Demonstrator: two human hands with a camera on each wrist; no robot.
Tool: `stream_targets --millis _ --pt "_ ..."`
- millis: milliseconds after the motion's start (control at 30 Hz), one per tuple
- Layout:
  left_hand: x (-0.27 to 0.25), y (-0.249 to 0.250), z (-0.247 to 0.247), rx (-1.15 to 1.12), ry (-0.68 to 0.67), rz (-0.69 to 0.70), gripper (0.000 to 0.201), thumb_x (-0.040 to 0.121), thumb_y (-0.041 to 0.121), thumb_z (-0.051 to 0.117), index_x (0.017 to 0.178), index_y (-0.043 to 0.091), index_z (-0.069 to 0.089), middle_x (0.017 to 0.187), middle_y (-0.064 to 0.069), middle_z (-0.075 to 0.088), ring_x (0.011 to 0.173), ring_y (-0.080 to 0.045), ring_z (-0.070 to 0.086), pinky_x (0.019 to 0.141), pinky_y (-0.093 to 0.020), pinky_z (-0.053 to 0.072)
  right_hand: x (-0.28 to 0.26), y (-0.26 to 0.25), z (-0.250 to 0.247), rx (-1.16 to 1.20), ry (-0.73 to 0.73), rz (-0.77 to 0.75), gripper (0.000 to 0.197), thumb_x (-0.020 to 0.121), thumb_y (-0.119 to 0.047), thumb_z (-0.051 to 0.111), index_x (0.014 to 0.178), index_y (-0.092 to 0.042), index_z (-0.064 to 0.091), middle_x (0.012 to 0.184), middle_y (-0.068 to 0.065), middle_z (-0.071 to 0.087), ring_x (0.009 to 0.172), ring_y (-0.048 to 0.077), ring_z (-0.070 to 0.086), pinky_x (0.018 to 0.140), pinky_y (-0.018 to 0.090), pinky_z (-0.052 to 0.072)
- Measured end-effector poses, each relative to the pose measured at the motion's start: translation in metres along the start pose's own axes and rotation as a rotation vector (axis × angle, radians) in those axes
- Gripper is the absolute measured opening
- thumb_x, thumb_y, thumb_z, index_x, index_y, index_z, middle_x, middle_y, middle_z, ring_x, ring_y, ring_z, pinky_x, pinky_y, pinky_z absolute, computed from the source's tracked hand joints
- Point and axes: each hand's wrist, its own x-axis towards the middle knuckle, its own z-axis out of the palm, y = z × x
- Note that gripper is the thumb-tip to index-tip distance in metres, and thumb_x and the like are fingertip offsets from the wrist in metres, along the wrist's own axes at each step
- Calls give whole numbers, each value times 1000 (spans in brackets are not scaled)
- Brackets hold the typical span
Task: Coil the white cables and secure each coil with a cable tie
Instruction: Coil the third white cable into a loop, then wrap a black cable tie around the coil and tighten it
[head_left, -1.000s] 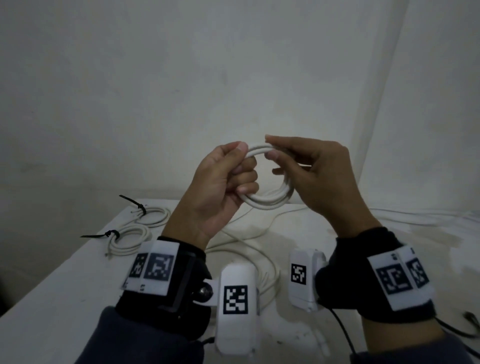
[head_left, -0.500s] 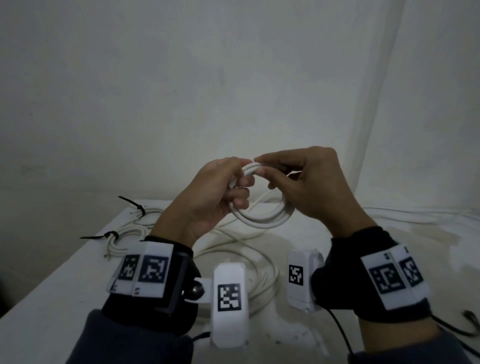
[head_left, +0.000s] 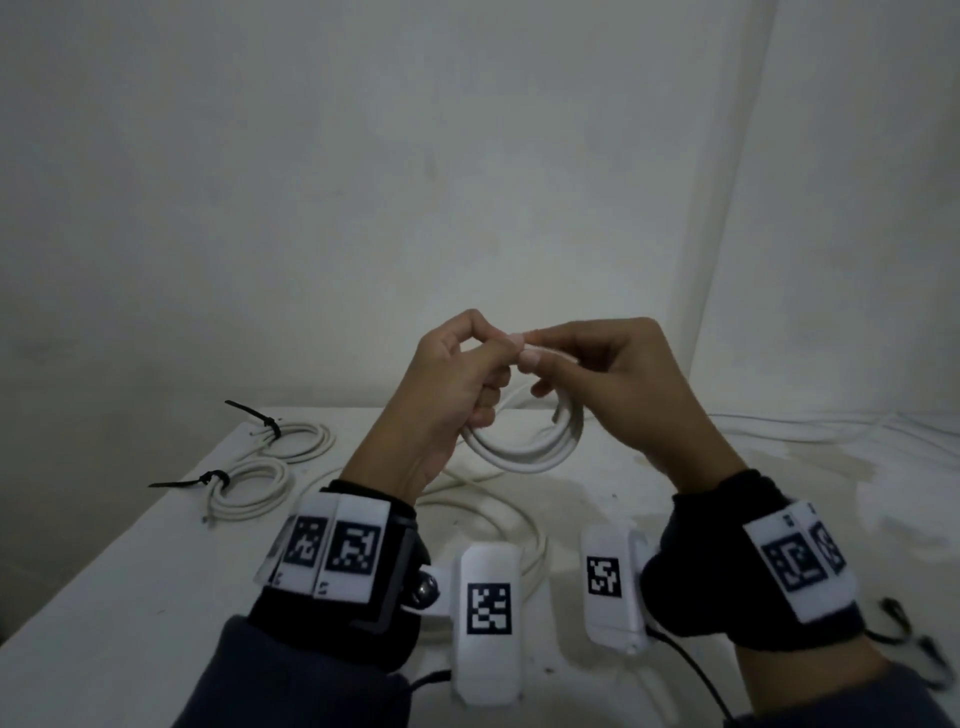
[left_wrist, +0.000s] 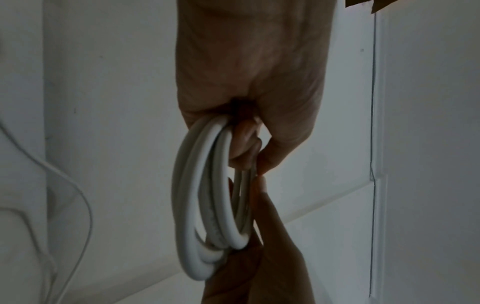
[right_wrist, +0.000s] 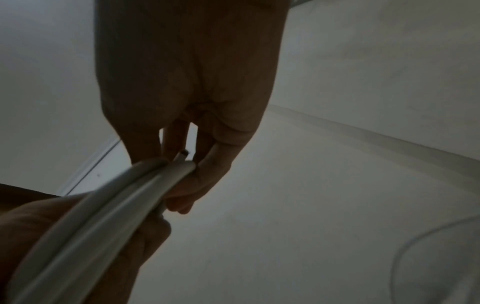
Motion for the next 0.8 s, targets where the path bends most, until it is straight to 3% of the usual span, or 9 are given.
stream_targets --millis 133,300,367,533,633,733,800 --pt "3 -25 14 30 -8 -159 27 88 1 52 64 14 46 44 8 36 35 -5 23 34 -13 19 -23 14 -4 95 61 263 9 82 -8 73 90 -10 76 73 0 74 61 12 67 55 17 48" --pt "3 -68 23 68 -77 -469 23 89 5 51 67 9 46 44 4 31 33 -6 22 32 -15 18 -57 45 -7 31 22 607 5 82 -16 75 83 -14 78 75 16 73 62 14 68 62 30 48" --pt "2 -82 24 48 -81 -560 25 89 6 51 65 8 46 41 4 32 31 -5 22 31 -14 18 -65 54 -7 70 12 702 6 82 -14 75 84 -10 78 75 17 72 62 17 68 60 27 52" --pt "1 -105 32 32 -40 -605 26 89 6 54 64 8 47 39 4 33 31 -6 22 33 -13 17 -74 61 -13 105 -17 840 15 87 -19 70 90 -4 75 76 11 70 60 13 66 51 20 49" --pt "-2 -113 35 -41 6 -596 25 90 7 55 67 8 47 39 5 34 31 -6 22 31 -13 19 -75 66 -34 -94 -6 901 19 88 -22 68 93 -5 73 75 6 67 60 12 61 51 18 49" --pt "-2 -115 33 -164 55 -579 20 93 7 54 73 7 50 42 5 33 31 -5 22 30 -14 19 -80 70 -73 -465 -87 922 18 82 -9 73 99 -5 73 63 -3 56 58 8 50 50 14 41" --pt "-3 -117 31 -229 61 -579 21 94 8 53 73 8 50 43 6 32 31 -4 21 29 -14 19 -88 69 -97 -604 -161 989 24 76 -3 75 100 -3 71 65 -3 54 62 13 50 49 18 39"
